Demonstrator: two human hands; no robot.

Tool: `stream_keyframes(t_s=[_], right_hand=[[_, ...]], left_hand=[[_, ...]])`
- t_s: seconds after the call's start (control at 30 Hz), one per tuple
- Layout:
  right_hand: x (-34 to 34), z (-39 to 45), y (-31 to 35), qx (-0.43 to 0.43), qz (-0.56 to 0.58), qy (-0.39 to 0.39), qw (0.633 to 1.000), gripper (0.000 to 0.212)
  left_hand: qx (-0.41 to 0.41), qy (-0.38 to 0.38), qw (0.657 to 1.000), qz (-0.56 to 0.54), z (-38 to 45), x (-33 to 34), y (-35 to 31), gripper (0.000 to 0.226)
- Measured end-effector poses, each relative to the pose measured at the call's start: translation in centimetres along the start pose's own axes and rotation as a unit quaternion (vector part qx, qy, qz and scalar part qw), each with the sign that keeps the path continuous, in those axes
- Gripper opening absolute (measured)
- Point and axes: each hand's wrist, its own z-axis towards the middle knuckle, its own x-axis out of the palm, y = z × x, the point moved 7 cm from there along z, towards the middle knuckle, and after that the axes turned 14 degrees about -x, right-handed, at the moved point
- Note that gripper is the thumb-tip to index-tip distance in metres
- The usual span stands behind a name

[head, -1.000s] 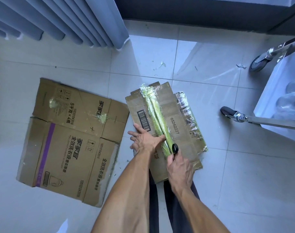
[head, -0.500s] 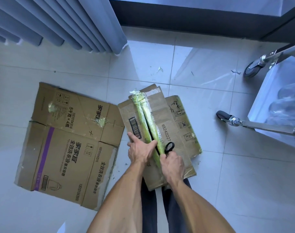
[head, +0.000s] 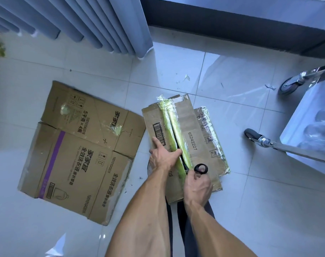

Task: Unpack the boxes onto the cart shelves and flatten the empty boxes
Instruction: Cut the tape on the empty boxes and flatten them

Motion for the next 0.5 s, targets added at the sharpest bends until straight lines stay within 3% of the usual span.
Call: stream_keyframes(t_s=[0.1, 0.2, 0.3, 0.5], right_hand=[[-0.1, -1.0, -0.7, -0.031, -0.019, 0.019, 0.999, 0.023], [-0.9, -2.0, -2.3, -0.078, -0.12, 0.08, 0.987, 0.023], [-2.4, -2.8, -3.9, -0.041, -0.163, 0.057, 0.984, 0.022], [-0.4, -1.2, 2.0, -0.115, -0.098, 0.064, 0.986, 0.023]], left_hand=[[0.009, -0.014, 1.0, 0.026, 0.6, -0.4, 0.8, 0.123], [0.027, -0.03, 0.998, 0.039, 1.2, -1.2, 1.4, 0.12], [0.045, -0.037, 0.998, 0.022, 1.1, -1.9, 1.4, 0.118], [0.055, -0.006, 0.998, -0.006, -0.8, -1.1, 1.8, 0.113]])
